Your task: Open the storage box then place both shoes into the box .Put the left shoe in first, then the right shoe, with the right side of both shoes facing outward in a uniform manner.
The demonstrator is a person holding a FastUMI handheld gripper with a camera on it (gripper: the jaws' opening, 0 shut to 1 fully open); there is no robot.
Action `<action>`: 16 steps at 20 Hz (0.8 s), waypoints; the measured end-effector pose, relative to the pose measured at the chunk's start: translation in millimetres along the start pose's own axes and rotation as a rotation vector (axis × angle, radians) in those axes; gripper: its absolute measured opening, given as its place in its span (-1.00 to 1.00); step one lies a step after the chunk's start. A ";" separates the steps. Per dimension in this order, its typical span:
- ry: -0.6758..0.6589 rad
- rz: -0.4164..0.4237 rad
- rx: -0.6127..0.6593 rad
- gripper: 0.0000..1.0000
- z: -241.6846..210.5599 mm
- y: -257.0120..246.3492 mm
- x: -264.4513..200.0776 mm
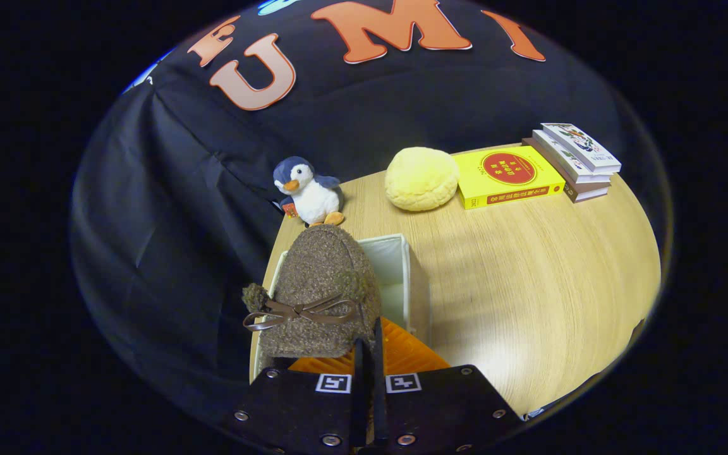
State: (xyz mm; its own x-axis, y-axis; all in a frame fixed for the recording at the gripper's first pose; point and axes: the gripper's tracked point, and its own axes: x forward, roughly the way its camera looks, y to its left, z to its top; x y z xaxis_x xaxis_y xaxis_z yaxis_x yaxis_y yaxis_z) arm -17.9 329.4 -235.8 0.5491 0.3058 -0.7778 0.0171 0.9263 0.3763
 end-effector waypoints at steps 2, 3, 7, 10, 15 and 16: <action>0.055 -0.011 -0.013 -0.83 -13.7 2.8 7.7; 0.075 -0.012 -0.019 -0.71 -18.2 4.6 8.8; 0.069 0.043 -0.016 -0.40 -16.5 17.3 1.0; 0.035 0.084 -0.019 -0.22 -0.7 15.0 -16.0; -0.076 0.099 -0.078 0.24 34.4 -10.7 -50.5; -0.105 0.095 -0.103 0.29 42.5 -19.3 -59.0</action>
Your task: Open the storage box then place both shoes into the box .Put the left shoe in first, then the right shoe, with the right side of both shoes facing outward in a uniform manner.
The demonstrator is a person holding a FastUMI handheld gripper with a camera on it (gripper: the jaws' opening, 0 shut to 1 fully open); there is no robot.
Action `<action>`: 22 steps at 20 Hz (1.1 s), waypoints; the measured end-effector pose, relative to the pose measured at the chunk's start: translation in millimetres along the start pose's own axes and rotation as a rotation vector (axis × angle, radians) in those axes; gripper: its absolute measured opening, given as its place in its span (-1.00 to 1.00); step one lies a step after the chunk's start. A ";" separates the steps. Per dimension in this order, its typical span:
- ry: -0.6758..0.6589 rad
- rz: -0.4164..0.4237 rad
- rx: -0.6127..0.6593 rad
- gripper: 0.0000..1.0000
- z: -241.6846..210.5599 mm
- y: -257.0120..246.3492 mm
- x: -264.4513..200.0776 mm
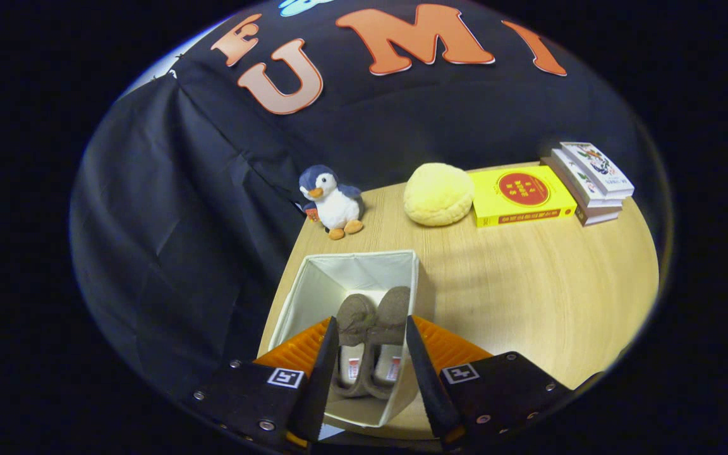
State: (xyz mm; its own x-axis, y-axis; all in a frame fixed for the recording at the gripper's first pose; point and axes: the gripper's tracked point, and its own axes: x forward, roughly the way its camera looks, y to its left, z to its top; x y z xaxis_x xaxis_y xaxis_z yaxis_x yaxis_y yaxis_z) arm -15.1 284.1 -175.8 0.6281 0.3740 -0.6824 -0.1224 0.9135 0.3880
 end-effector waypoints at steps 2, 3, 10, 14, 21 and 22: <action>-0.051 -0.017 -0.054 0.44 14.7 -18.7 -16.6; -0.077 -0.028 -0.077 0.54 21.8 -28.5 -24.8; -0.291 -0.103 -0.210 0.79 71.9 -103.1 -85.9; -0.416 -0.160 -0.230 0.83 98.9 -142.7 -122.5; -0.593 -0.223 -0.213 0.83 125.0 -201.5 -173.5; -0.607 -0.225 -0.201 0.83 126.0 -209.0 -177.8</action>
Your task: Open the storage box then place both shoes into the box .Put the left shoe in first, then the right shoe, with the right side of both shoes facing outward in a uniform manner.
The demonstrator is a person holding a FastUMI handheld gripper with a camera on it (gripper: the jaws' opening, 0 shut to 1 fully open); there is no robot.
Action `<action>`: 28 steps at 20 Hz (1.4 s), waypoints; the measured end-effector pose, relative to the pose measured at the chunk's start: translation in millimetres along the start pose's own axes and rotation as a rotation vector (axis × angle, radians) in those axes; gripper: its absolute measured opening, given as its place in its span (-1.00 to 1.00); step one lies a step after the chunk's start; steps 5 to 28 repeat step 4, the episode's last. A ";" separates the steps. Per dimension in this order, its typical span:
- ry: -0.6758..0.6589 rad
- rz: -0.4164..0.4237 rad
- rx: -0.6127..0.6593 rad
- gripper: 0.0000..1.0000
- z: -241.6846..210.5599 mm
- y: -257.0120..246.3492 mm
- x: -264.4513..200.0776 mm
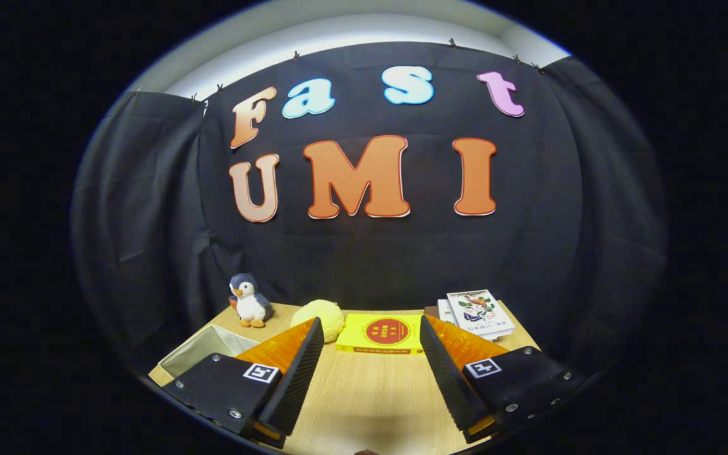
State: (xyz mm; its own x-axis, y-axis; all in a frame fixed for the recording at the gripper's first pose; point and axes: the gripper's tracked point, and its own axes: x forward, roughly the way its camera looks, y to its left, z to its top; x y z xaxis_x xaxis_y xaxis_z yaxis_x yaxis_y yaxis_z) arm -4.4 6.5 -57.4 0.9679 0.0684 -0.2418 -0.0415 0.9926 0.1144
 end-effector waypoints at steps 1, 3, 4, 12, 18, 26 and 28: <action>-0.013 -0.008 0.006 0.83 1.6 -8.1 -1.6; -0.046 -0.039 0.002 0.83 6.9 -27.2 -2.8; -0.067 -0.058 -0.002 0.83 10.5 -34.4 -3.8; -0.067 -0.058 -0.002 0.83 10.5 -34.4 -3.8; -0.067 -0.058 -0.002 0.83 10.5 -34.4 -3.8; -0.067 -0.058 -0.002 0.83 10.5 -34.4 -3.8; -0.067 -0.058 -0.002 0.83 10.5 -34.4 -3.8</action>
